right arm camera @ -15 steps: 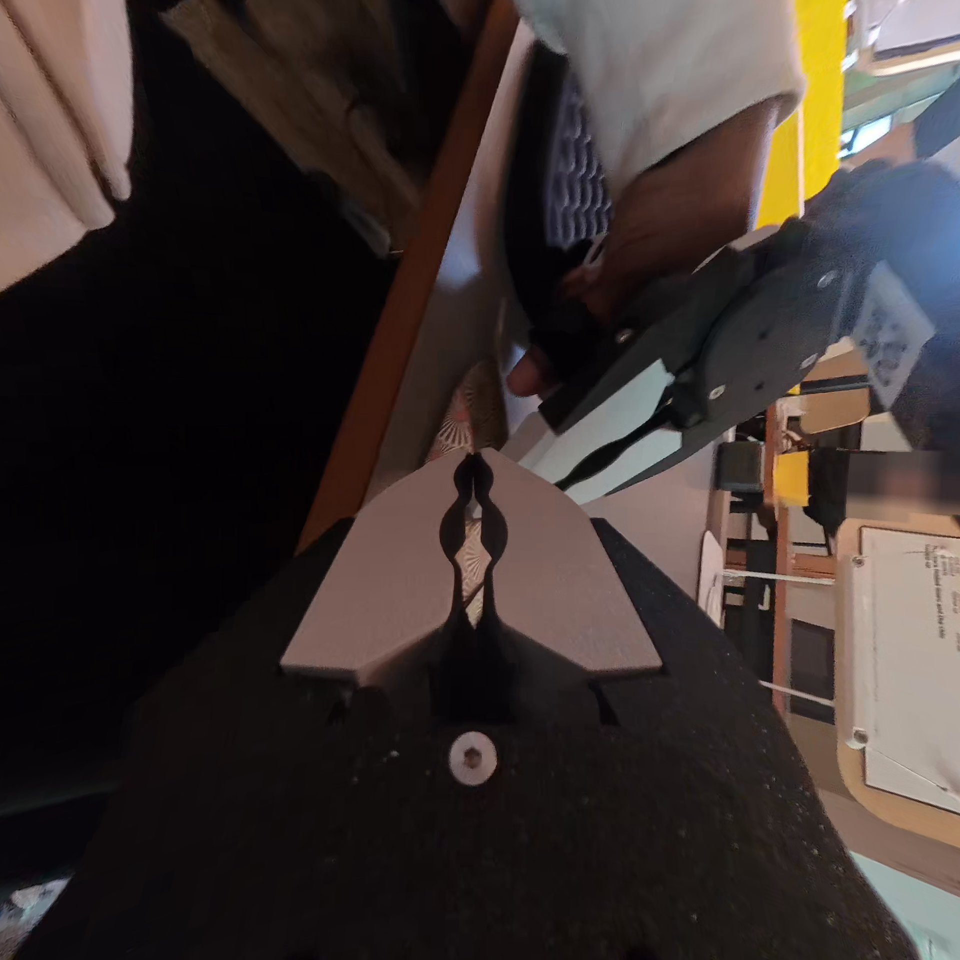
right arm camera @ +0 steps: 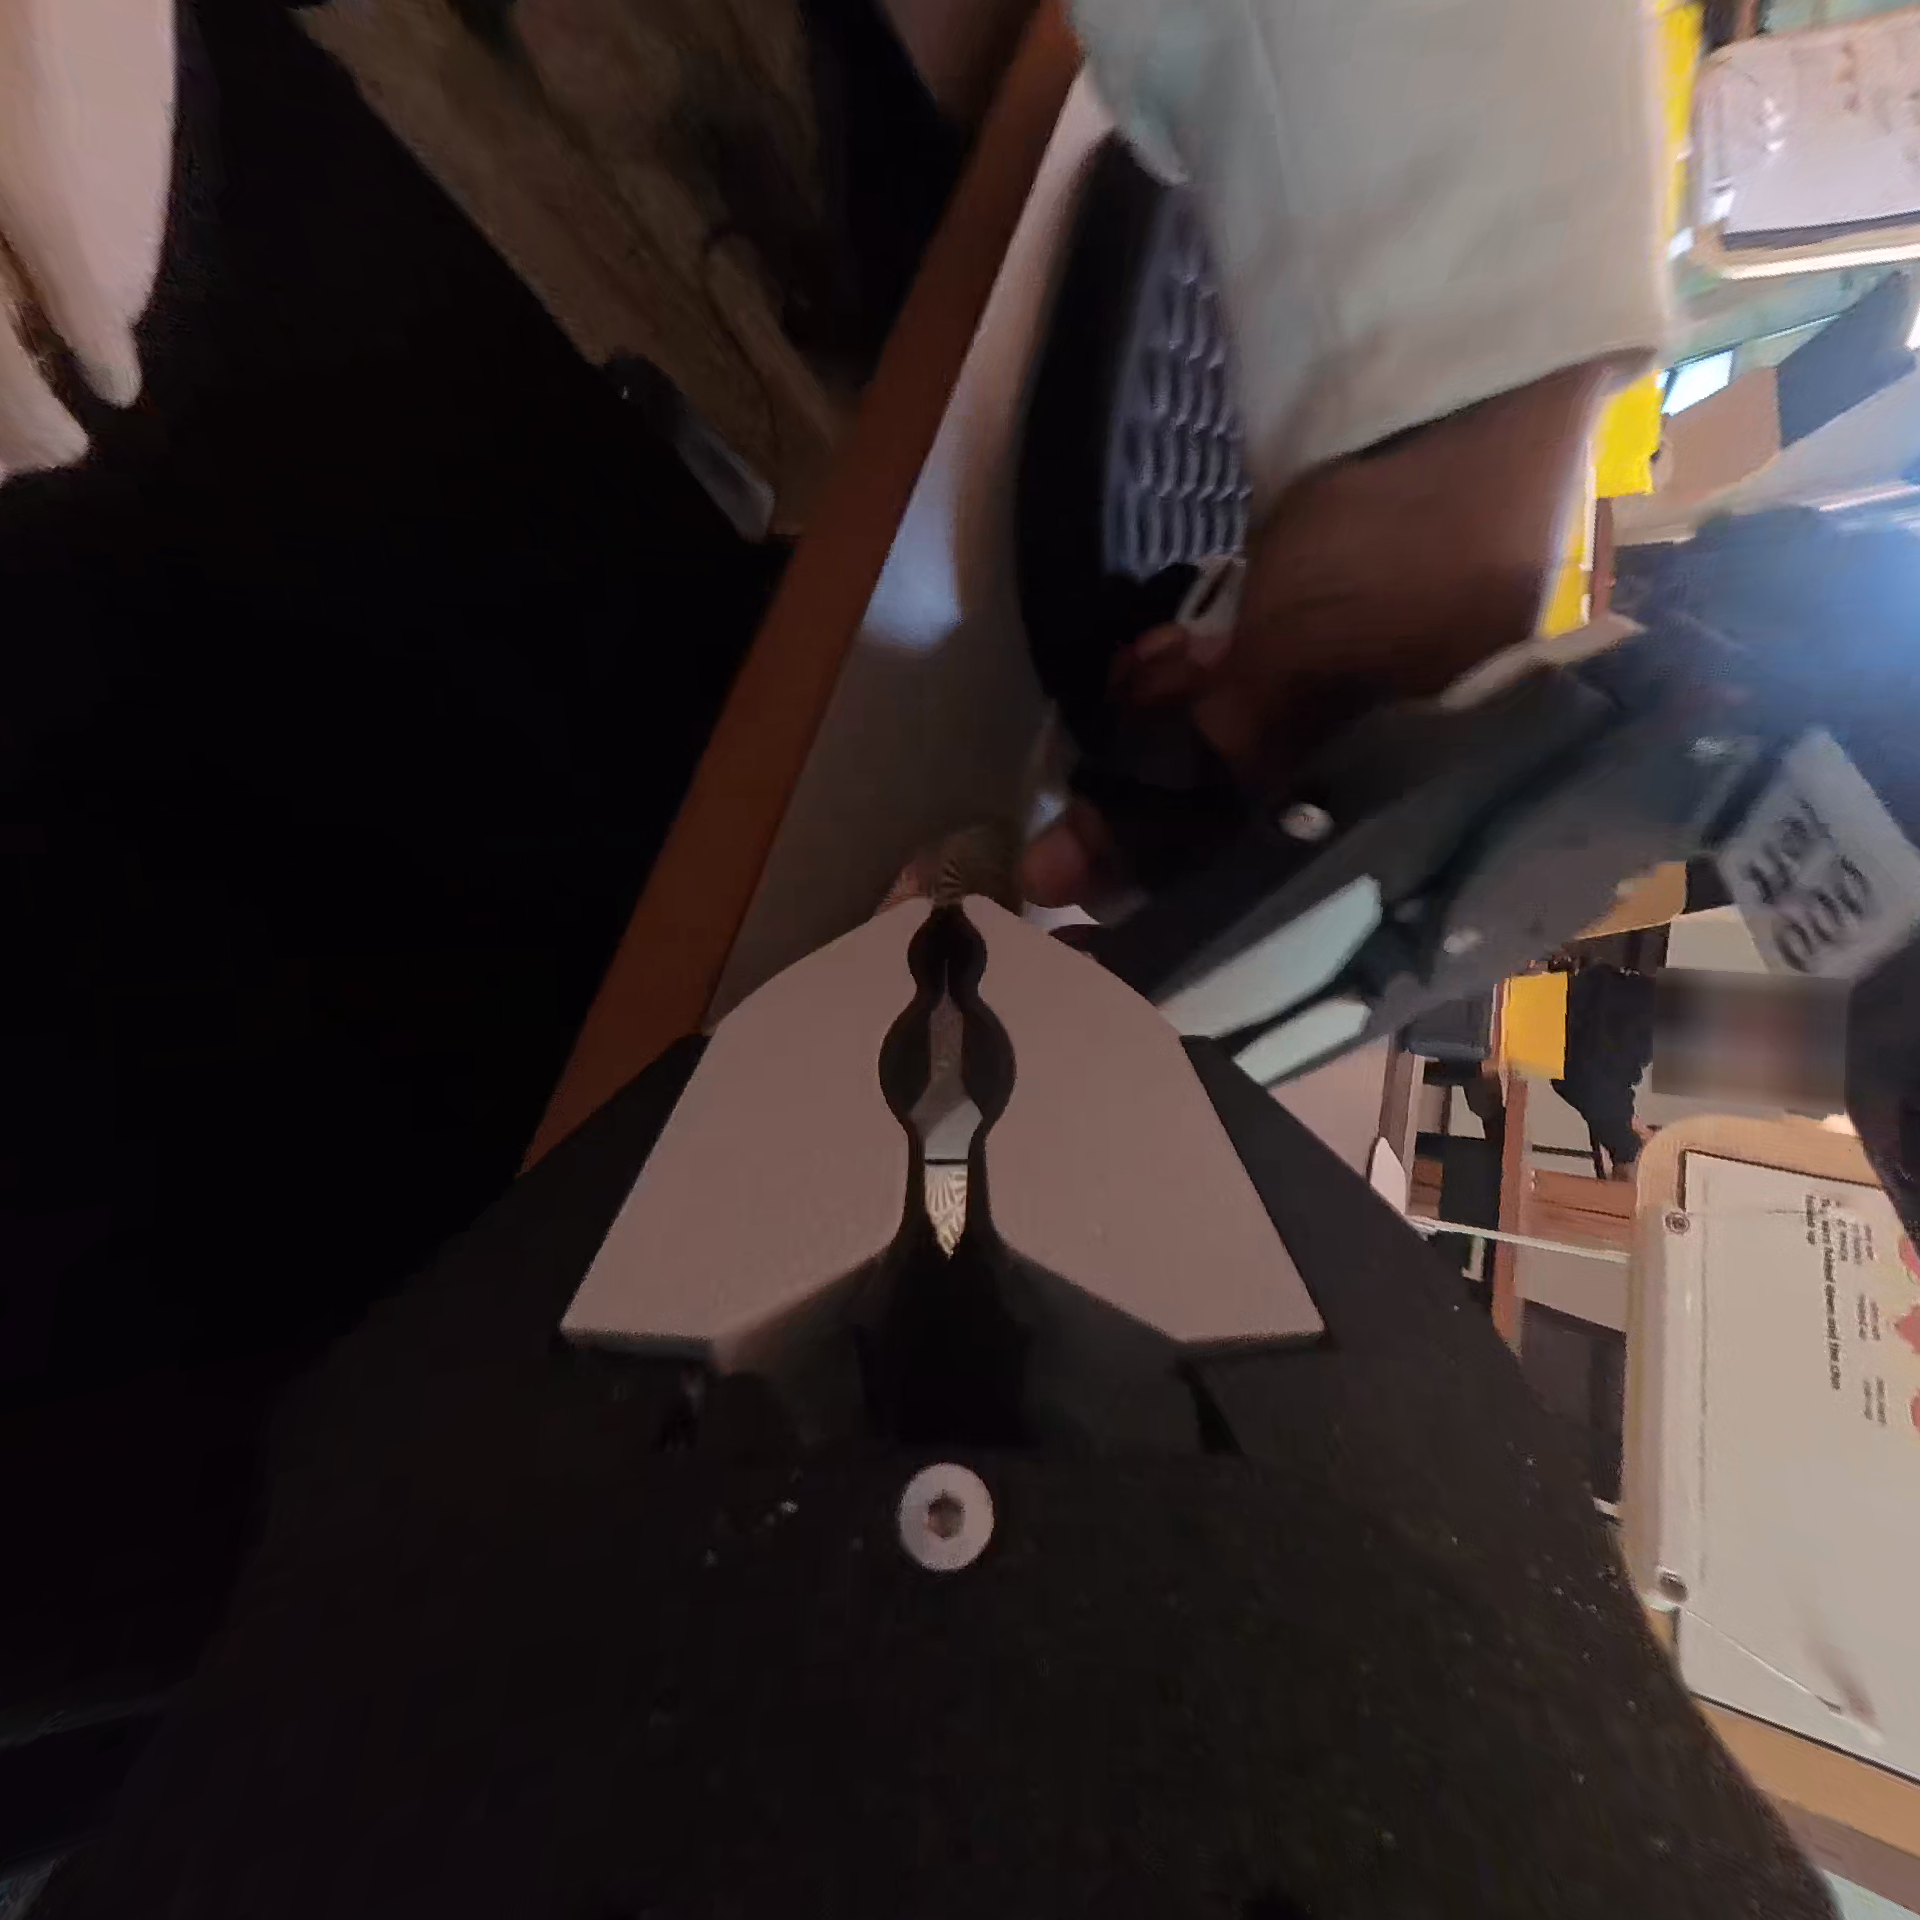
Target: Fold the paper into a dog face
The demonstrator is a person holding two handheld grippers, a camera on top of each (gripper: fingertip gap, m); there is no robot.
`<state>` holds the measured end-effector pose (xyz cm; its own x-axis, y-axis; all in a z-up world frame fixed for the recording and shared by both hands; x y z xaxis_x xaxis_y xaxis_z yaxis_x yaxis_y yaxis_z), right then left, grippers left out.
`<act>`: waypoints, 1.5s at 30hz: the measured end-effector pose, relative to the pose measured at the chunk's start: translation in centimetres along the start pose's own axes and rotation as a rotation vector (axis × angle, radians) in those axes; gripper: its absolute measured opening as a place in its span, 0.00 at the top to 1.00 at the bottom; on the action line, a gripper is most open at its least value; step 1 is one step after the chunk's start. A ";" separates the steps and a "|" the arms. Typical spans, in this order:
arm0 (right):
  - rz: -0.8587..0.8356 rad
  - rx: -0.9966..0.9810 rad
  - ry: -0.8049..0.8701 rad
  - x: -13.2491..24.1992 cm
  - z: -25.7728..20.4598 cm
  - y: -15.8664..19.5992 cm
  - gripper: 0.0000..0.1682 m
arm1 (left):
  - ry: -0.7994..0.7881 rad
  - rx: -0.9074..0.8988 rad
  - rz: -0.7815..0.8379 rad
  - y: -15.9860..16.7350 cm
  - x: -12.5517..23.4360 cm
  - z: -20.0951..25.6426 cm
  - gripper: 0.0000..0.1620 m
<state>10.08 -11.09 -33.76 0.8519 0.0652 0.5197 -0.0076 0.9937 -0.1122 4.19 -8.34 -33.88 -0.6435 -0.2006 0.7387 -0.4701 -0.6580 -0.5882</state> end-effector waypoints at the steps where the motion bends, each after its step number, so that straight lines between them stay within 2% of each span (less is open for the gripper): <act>1: -0.040 0.029 -0.017 -0.7 -0.4 -0.1 1.00 | 0.006 0.006 -0.002 0.0 0.0 0.0 1.00; 3: -0.036 0.045 0.002 -1.2 -0.1 -0.7 1.00 | 0.007 0.007 -0.002 0.0 0.0 0.0 1.00; 6: 0.117 0.009 -0.069 -1.3 -0.3 -3.3 1.00 | 0.003 0.002 0.001 0.0 0.0 0.0 1.00; 8: 0.089 -0.014 -0.022 -0.5 0.1 -2.6 1.00 | 0.006 0.005 0.002 0.0 0.0 0.0 1.00; 10: 0.091 -0.133 -0.004 1.3 0.4 -0.8 1.00 | 0.004 0.003 0.002 0.0 0.0 0.0 1.00; 13: -0.018 -0.146 0.015 3.1 0.0 1.8 1.00 | -0.005 -0.006 0.003 0.0 0.0 0.0 1.00; 18: -0.201 -0.025 -0.039 1.3 -1.3 0.7 1.00 | -0.024 -0.025 0.009 0.1 -0.1 0.1 1.00; 21: -0.365 -0.063 -0.052 3.0 -2.2 1.9 1.00 | -0.036 -0.034 0.013 0.1 0.0 0.1 1.00; 24: -0.450 -0.091 -0.096 5.3 -3.4 2.6 1.00 | -0.039 -0.038 0.013 0.1 0.0 0.1 1.00; 25: -0.456 -0.108 -0.100 5.8 -3.5 2.7 1.00 | -0.041 -0.040 0.014 0.1 0.0 0.1 1.00; 27: -0.371 -0.141 0.001 6.1 -2.0 1.6 1.00 | -0.048 -0.047 0.015 0.1 0.0 0.2 1.00; 30: -0.324 -0.125 0.030 4.7 -0.5 0.5 1.00 | -0.059 -0.055 0.015 0.1 -0.1 0.2 1.00; 35: -0.475 0.041 -0.030 2.8 -2.1 3.0 1.00 | -0.081 -0.076 0.020 0.2 -0.1 0.3 1.00; 38: -0.463 -0.056 -0.082 3.9 -2.4 3.7 1.00 | -0.084 -0.080 0.022 0.2 -0.1 0.3 1.00; 40: -0.491 -0.050 -0.074 4.4 -2.0 4.1 1.00 | -0.082 -0.078 0.021 0.2 -0.1 0.3 1.00; 43: -0.427 -0.101 -0.028 3.8 -1.2 3.3 1.00 | -0.081 -0.078 0.022 0.2 -0.1 0.3 1.00; 45: -0.448 -0.060 -0.036 3.0 -1.4 3.0 1.00 | -0.081 -0.080 0.022 0.2 -0.1 0.3 1.00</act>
<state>13.41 -8.01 -33.74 0.7453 -0.3659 0.5573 0.3888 0.9176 0.0825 4.36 -8.67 -33.91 -0.6049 -0.2743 0.7475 -0.5051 -0.5935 -0.6266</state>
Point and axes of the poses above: each gripper's, where its closed fingertips meet, x back along the fingers, y out of its underside, z = x × y across the jaws, the point moved 6 cm from there along x, back along the fingers, and after that the axes turned 13 degrees about x, right-handed, at the moved point
